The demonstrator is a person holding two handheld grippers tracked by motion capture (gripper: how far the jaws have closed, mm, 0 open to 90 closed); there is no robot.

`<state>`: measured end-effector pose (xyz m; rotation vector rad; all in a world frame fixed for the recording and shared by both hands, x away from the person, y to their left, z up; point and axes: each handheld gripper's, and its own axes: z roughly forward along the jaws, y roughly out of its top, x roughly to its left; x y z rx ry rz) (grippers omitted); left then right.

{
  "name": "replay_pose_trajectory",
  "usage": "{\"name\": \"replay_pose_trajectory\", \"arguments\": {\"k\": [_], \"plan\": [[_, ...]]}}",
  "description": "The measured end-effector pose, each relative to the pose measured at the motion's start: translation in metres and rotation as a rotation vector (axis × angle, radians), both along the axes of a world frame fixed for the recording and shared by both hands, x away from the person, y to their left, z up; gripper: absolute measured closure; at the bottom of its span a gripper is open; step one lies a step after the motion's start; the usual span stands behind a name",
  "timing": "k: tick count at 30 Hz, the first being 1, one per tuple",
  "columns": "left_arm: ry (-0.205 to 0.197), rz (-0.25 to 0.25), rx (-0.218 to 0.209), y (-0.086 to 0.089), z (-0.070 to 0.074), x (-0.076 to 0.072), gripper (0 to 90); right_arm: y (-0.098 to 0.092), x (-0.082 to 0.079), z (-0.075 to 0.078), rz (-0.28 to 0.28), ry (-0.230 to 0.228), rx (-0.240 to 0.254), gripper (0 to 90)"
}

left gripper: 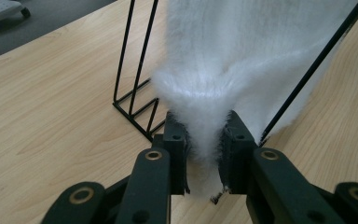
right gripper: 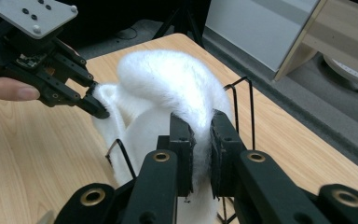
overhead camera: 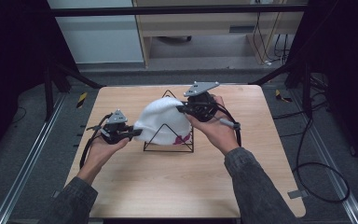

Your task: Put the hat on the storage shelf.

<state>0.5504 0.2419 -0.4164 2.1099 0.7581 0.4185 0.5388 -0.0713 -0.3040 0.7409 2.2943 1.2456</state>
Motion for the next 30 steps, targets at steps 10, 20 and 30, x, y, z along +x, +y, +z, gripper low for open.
{"name": "replay_pose_trajectory", "arguments": {"k": [10, 20, 30], "plan": [[0.004, 0.001, -0.003, 0.001, -0.003, -0.001, 74.9, 0.001, -0.004, -0.001, 0.008, 0.000, -0.001, 81.7], [0.014, -0.002, 0.009, 0.002, -0.008, -0.002, 75.0, 0.006, -0.008, -0.002, 0.020, 0.005, -0.005, 80.9], [0.022, 0.002, 0.014, 0.003, -0.014, -0.002, 75.2, 0.012, -0.010, -0.003, 0.036, 0.020, -0.011, 81.2]]}}
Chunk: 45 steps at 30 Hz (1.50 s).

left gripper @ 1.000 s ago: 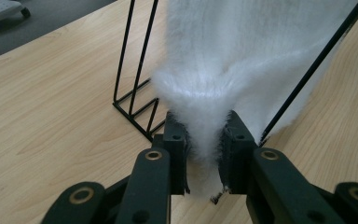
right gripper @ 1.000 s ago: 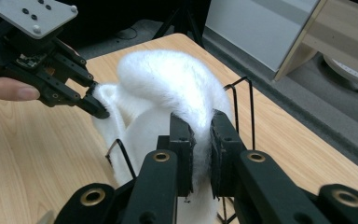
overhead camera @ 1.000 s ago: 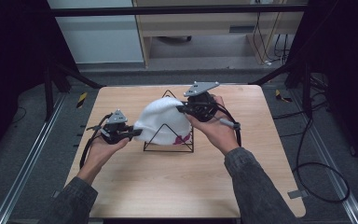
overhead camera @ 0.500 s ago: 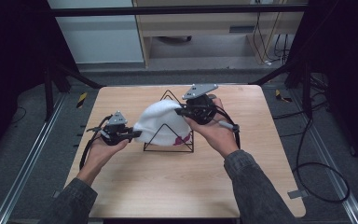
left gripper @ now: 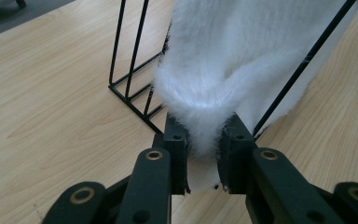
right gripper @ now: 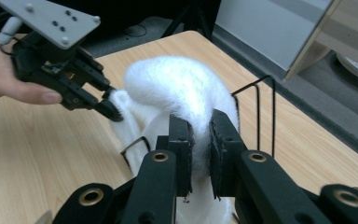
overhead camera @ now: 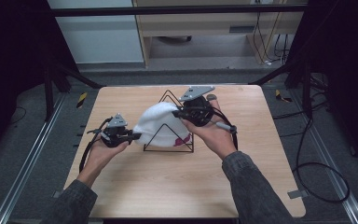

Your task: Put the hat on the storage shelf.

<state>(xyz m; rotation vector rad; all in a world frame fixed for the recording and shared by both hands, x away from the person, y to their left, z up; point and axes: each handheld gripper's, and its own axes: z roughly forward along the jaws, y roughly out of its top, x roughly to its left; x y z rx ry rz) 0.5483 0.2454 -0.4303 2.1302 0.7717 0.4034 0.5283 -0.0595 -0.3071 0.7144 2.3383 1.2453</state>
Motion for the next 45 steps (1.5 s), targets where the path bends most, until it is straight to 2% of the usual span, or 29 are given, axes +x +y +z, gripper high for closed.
{"name": "replay_pose_trajectory", "arguments": {"k": [17, 22, 28, 31, 45], "plan": [[0.035, -0.003, 0.015, -0.001, -0.014, 0.001, 75.6, 0.005, 0.004, -0.010, -0.015, 0.037, -0.030, 78.8], [0.050, -0.006, 0.014, -0.002, -0.016, 0.002, 75.8, 0.005, 0.003, -0.011, -0.023, 0.031, -0.034, 78.7], [0.053, -0.008, 0.030, -0.002, -0.022, 0.001, 75.8, 0.007, 0.003, -0.015, -0.019, 0.047, -0.044, 75.8], [0.053, -0.003, 0.021, -0.001, -0.025, 0.000, 75.5, 0.009, 0.002, -0.018, -0.014, 0.047, -0.064, 74.1], [0.058, 0.000, 0.016, 0.004, -0.027, -0.001, 74.6, 0.011, -0.003, -0.021, -0.003, 0.060, -0.080, 66.8]]}}
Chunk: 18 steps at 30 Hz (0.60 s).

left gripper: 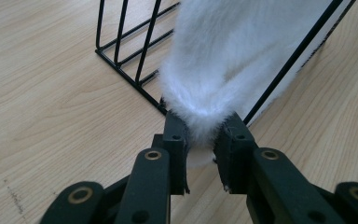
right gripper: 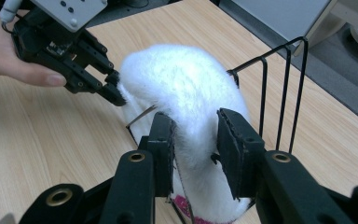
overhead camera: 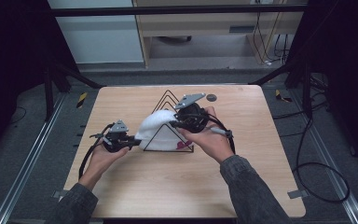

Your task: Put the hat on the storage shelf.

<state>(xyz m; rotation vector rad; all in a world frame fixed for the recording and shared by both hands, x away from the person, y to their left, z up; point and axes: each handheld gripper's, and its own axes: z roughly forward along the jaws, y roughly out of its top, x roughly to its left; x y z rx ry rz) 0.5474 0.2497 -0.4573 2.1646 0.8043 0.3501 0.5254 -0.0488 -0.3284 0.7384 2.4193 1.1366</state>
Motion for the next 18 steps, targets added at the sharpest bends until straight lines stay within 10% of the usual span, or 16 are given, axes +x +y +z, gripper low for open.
{"name": "replay_pose_trajectory", "arguments": {"k": [18], "plan": [[-0.034, 0.049, -0.022, 0.015, 0.012, -0.008, 65.7, -0.007, -0.012, -0.004, 0.001, 0.013, 0.009, 53.2]]}}
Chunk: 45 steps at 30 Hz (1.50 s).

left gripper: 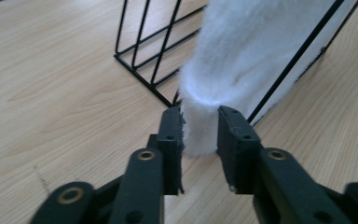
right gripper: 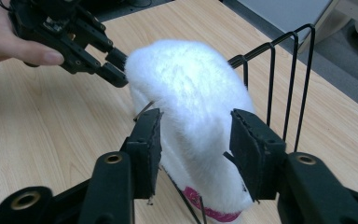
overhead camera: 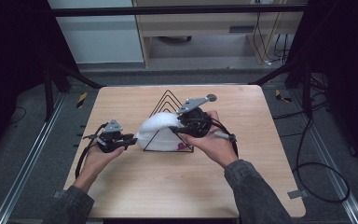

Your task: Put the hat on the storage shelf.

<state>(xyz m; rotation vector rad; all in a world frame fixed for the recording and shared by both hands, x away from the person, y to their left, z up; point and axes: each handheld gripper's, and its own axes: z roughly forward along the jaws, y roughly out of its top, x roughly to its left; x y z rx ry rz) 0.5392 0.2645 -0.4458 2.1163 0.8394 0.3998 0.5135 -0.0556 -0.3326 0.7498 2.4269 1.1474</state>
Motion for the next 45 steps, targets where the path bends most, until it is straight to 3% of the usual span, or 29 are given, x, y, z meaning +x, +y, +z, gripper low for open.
{"name": "replay_pose_trajectory", "arguments": {"k": [2, 5, 9, 12, 16, 19, 22, 26, 31, 35, 40, 45], "plan": [[-0.009, 0.017, 0.018, 0.001, 0.002, -0.002, 58.0, 0.000, -0.001, -0.001, -0.002, -0.005, 0.006, 51.6], [0.001, 0.046, 0.002, 0.003, 0.005, -0.006, 45.4, -0.001, -0.003, 0.000, -0.006, -0.009, 0.019, 49.5], [0.006, 0.047, -0.010, 0.004, 0.007, -0.012, 30.4, -0.003, -0.007, 0.001, -0.005, -0.011, 0.018, 45.9], [0.015, 0.063, 0.004, 0.001, 0.007, -0.017, 15.1, -0.005, -0.011, 0.001, -0.009, -0.011, 0.030, 42.1], [0.007, 0.071, -0.004, -0.001, 0.008, -0.025, 6.0, -0.009, -0.016, 0.001, -0.016, -0.020, 0.037, 36.0], [-0.032, 0.106, -0.016, 0.002, 0.009, -0.033, 5.6, -0.014, -0.020, 0.002, -0.029, -0.024, 0.046, 31.1], [-0.033, 0.136, -0.046, 0.006, 0.008, -0.041, 5.1, -0.020, -0.023, 0.002, -0.052, -0.020, 0.056, 23.9], [-0.045, 0.157, -0.031, 0.009, 0.005, -0.049, 4.4, -0.030, -0.027, -0.001, -0.093, -0.039, 0.058, 13.9], [-0.055, 0.182, -0.002, 0.012, -0.001, -0.053, 4.9, -0.048, -0.035, -0.009, -0.137, -0.056, 0.075, 9.0], [-0.072, 0.207, 0.068, 0.014, -0.009, -0.053, 5.0, -0.068, -0.043, -0.013, -0.156, -0.063, 0.086, 7.1], [-0.058, 0.236, 0.109, 0.017, -0.016, -0.048, 5.4, -0.093, -0.054, -0.020, -0.196, -0.050, 0.108, 7.6], [-0.044, 0.239, 0.131, 0.017, -0.024, -0.041, 4.9, -0.119, -0.067, -0.024, -0.241, -0.033, 0.097, 9.6]]}}
